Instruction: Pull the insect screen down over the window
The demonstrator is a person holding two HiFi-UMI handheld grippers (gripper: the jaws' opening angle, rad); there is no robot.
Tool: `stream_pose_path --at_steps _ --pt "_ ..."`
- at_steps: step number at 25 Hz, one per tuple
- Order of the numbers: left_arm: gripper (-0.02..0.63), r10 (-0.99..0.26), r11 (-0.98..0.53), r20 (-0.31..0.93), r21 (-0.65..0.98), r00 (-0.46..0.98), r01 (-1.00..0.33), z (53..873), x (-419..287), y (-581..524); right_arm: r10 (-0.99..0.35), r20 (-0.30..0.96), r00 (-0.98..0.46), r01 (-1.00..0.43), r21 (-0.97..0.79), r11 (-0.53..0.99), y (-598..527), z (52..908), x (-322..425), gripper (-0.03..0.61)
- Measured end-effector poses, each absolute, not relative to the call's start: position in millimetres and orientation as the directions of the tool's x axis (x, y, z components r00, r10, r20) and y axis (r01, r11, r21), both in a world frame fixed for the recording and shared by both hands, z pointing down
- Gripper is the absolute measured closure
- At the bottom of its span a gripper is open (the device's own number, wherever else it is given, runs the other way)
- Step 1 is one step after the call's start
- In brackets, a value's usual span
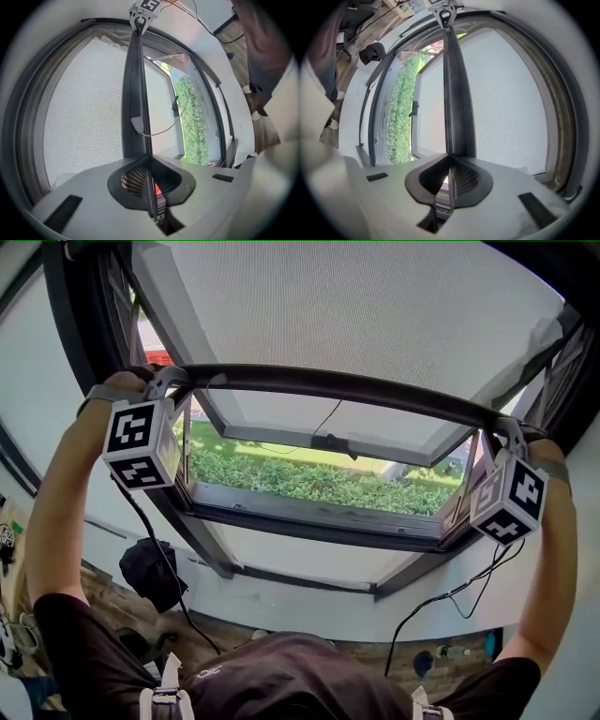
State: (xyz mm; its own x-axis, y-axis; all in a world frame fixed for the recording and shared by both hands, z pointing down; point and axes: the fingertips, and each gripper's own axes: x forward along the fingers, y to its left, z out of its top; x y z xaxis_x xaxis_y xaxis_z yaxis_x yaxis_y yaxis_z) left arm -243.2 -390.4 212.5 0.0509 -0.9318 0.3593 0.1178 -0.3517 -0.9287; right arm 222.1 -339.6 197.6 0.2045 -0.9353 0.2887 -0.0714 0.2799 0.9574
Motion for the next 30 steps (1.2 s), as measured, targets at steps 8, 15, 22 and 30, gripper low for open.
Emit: stream_pose_path --at_steps 8,15,22,30 --pt "0.58 -0.87 -0.481 0.49 -0.868 0.054 0.125 293.8 -247.1 -386.8 -0.907 0.371 0.201 -0.13 0.927 0.351 -341.2 274.1 213.4 0.552" --pt "0.581 -0.801 -0.584 0.592 -0.806 0.094 0.096 381.4 -242.8 -386.4 -0.85 0.478 0.22 -0.19 0.876 0.444 -336.0 362.9 218.6 0.548" --pt "0.581 -0.774 -0.621 0.628 -0.778 0.082 0.095 454.0 -241.7 -387.0 -0.815 0.518 0.259 -0.201 0.854 0.48 -336.7 433.6 219.1 0.548" --pt "0.583 -0.771 -0.633 0.63 -0.774 0.094 0.007 512.2 -241.6 -387.2 -0.784 0.555 0.28 -0.235 0.831 0.505 -335.2 491.9 219.5 0.546"
